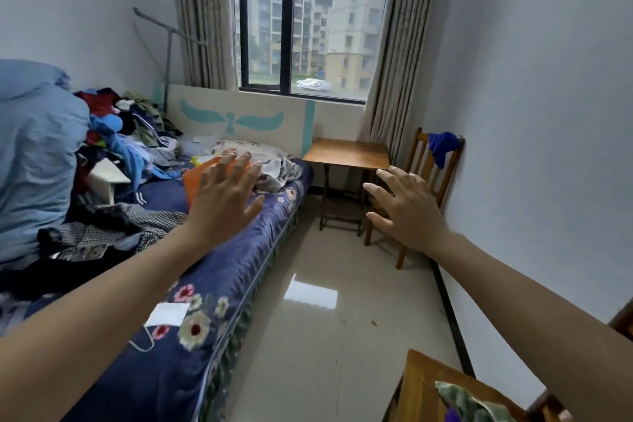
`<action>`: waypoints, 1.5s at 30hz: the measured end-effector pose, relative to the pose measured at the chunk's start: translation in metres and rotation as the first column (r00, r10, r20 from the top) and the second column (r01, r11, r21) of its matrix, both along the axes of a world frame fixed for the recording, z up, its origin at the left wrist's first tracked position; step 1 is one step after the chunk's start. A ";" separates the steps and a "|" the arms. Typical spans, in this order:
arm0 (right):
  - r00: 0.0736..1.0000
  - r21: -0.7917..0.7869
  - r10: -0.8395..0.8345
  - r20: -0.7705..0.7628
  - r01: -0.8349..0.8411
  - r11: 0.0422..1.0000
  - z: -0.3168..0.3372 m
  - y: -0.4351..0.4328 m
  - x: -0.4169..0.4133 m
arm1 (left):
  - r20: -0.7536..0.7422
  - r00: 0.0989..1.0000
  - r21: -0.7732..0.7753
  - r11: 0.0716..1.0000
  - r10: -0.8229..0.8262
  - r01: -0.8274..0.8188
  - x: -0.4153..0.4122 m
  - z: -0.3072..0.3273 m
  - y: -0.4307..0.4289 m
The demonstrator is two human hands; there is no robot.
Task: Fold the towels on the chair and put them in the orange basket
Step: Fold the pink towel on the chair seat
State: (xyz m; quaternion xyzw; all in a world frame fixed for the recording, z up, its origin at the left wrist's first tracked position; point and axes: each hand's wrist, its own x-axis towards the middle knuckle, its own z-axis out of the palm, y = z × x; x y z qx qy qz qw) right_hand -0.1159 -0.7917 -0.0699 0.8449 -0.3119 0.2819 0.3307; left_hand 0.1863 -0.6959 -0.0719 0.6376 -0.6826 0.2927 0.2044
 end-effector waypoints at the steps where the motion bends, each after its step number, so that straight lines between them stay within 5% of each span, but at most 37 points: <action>1: 1.000 -0.009 -0.009 0.004 0.009 1.000 0.002 -0.015 0.008 | 0.007 1.000 0.000 1.000 -0.013 0.013 0.009 0.000 -0.017; 29: 0.980 0.155 -0.185 -0.072 0.194 0.969 -0.067 -0.416 0.041 | -0.094 0.986 0.012 0.990 -0.139 0.141 0.048 -0.046 -0.472; 45: 0.907 0.232 -0.411 -0.092 0.421 0.877 -0.075 -0.642 0.104 | -0.378 0.896 0.075 0.957 -0.234 0.282 0.105 -0.084 -0.744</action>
